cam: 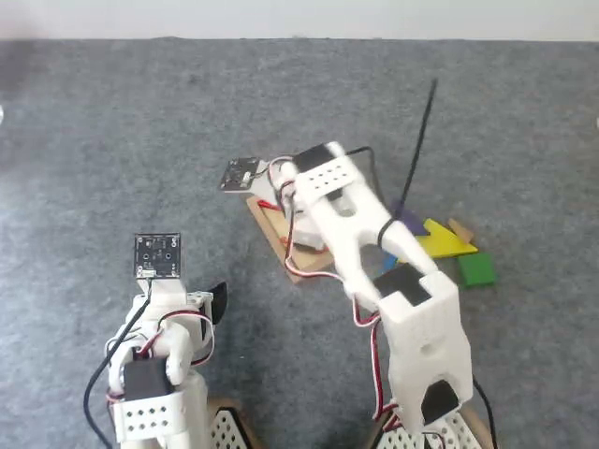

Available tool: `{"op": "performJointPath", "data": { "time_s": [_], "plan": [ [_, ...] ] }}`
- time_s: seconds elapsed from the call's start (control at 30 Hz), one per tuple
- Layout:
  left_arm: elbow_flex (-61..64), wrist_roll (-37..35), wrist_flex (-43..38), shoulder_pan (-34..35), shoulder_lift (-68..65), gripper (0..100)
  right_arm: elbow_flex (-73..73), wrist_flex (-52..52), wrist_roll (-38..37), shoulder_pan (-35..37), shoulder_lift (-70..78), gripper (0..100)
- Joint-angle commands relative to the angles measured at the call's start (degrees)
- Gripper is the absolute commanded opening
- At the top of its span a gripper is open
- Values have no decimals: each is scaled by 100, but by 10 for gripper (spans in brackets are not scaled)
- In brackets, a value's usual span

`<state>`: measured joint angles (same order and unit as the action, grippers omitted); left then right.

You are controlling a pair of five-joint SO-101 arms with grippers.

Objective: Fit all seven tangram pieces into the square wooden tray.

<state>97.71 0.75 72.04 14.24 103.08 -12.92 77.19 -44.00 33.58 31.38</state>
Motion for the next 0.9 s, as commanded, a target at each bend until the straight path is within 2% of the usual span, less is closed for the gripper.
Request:
{"op": "performJointPath", "data": {
  "time_s": [0.0, 0.23, 0.7, 0.87],
  "plan": [
    [-127, -44, 26, 9, 123, 271, -70, -215, 686, 110, -400, 8],
    [-127, -44, 26, 9, 123, 271, -88, -690, 1468, -277, -444, 8],
    [-127, -44, 26, 9, 123, 271, -70, -699, 1389, -101, -435, 8],
    [-127, -44, 26, 9, 123, 271, -105, -365, 1196, -110, -453, 8]
  ]
}}
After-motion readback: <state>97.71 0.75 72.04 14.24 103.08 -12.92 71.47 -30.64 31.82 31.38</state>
